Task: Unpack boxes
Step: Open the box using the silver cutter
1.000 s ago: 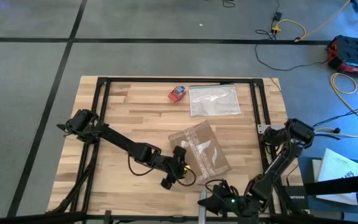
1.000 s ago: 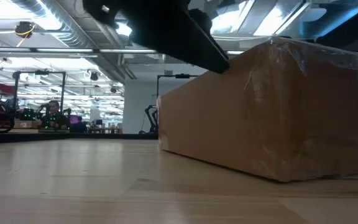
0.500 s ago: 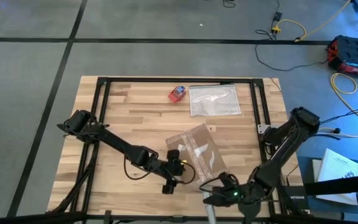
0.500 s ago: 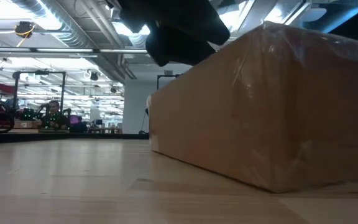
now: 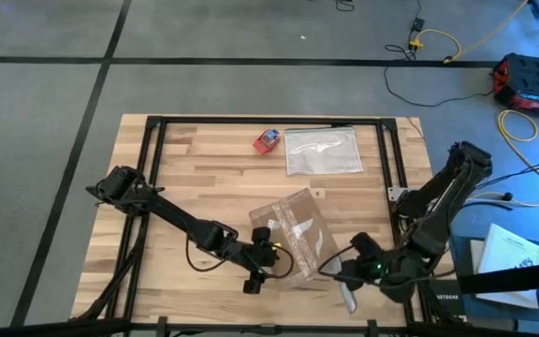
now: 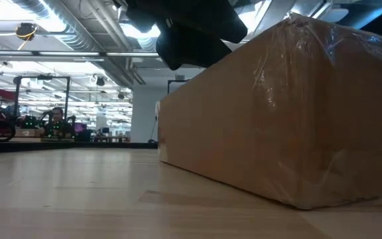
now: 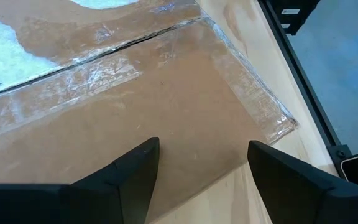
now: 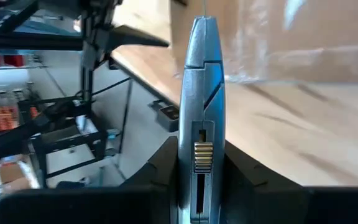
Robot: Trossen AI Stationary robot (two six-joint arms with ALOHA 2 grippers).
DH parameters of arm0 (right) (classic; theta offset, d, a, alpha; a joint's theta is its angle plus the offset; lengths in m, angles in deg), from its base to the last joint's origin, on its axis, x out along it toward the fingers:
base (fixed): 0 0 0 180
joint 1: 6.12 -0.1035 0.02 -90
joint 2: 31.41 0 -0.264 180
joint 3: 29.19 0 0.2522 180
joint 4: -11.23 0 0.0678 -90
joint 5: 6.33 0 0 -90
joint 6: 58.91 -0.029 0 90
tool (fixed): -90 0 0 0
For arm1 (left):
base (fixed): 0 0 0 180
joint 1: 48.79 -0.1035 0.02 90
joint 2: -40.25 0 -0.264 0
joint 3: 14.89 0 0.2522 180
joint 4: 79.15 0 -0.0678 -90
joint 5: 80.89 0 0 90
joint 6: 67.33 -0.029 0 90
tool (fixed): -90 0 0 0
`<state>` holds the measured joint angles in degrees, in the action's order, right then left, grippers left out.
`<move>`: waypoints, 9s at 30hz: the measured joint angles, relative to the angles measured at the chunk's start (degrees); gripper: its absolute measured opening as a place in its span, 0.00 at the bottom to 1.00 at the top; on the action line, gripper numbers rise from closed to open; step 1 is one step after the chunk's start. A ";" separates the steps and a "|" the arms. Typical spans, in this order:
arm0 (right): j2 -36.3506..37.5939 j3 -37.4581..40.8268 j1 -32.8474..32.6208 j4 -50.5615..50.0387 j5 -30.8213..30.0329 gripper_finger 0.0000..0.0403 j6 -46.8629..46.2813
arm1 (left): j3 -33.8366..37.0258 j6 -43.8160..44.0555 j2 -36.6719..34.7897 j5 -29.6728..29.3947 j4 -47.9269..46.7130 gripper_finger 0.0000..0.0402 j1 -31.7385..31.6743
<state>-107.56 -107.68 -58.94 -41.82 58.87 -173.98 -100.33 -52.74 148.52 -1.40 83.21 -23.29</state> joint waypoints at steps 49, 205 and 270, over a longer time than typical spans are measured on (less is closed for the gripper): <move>16.75 -0.01 18.36 -4.56 5.88 0.15 67.59 | 0.00 -0.02 0.07 -0.22 0.13 0.58 -0.02; 39.74 47.71 96.28 -13.32 37.35 0.15 67.16 | -6.16 14.97 -6.86 -6.66 2.80 0.58 -14.17; 29.75 25.68 63.92 9.98 44.60 0.46 112.54 | -3.91 11.49 4.22 -6.93 -12.09 0.58 -10.48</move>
<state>-77.81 -81.99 4.99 -31.84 103.48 -61.44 -104.24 -41.25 152.74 -8.32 71.12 -33.77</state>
